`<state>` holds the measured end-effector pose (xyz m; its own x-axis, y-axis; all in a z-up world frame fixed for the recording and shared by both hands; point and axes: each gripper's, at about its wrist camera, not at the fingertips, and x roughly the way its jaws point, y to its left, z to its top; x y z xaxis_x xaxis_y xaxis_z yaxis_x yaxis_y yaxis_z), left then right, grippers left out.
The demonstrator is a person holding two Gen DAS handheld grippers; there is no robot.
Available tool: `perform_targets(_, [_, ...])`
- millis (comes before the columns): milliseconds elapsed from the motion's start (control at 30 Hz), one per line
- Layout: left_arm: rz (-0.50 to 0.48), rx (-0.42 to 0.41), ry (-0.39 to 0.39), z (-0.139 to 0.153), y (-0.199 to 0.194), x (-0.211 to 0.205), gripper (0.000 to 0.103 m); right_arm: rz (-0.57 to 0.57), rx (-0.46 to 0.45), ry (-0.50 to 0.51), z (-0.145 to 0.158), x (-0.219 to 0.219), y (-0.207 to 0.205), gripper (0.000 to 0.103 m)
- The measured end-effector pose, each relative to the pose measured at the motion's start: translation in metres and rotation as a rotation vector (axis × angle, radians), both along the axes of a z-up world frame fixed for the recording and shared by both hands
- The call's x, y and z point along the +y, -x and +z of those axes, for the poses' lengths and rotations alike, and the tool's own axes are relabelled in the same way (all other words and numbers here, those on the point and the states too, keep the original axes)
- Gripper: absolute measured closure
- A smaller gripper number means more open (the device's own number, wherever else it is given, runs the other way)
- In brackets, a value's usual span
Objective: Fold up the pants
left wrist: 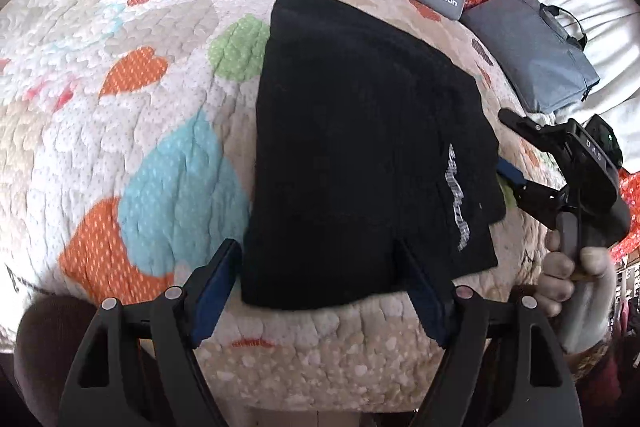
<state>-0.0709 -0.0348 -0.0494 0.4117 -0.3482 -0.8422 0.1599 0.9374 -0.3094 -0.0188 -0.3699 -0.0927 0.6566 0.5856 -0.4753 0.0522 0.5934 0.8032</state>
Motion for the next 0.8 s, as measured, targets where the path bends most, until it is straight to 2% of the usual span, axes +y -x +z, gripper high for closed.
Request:
perform_targets(200, [0.002,0.026,-0.045,-0.007,0.005,-0.008,0.020,-0.012,-0.011,-0.038,-0.003,-0.005,0.002,0.035])
perform_targets(300, [-0.029,0.032,-0.139,-0.011,0.007,-0.024,0.015,-0.039,-0.034,-0.062,-0.004,-0.007,0.005,0.034])
perform_targets(333, [-0.045,0.029,-0.173,-0.013,0.008,-0.030,0.010,-0.054,-0.046,-0.082,-0.005,-0.009,0.006,0.033])
perform_targets(400, [-0.061,0.030,-0.206,-0.017,0.010,-0.038,0.005,-0.077,-0.065,-0.151,-0.006,-0.014,0.009,0.029])
perform_targets(500, [-0.058,0.019,-0.224,-0.018,0.011,-0.043,0.003,-0.019,-0.090,-0.321,-0.012,-0.028,0.004,0.016])
perform_targets(567, [-0.048,0.017,-0.212,-0.019,0.010,-0.041,0.001,-0.016,-0.098,-0.407,-0.017,-0.035,0.003,0.016])
perform_targets(633, [-0.055,0.018,-0.225,-0.019,0.010,-0.043,0.000,-0.029,-0.106,-0.446,-0.020,-0.038,0.004,0.016])
perform_targets(700, [-0.070,0.022,-0.240,-0.021,0.010,-0.044,0.000,-0.025,-0.108,-0.416,-0.017,-0.034,0.003,0.016])
perform_targets(800, [-0.067,0.041,-0.221,-0.017,0.008,-0.047,0.000,0.002,-0.098,-0.284,-0.008,-0.021,0.001,0.016])
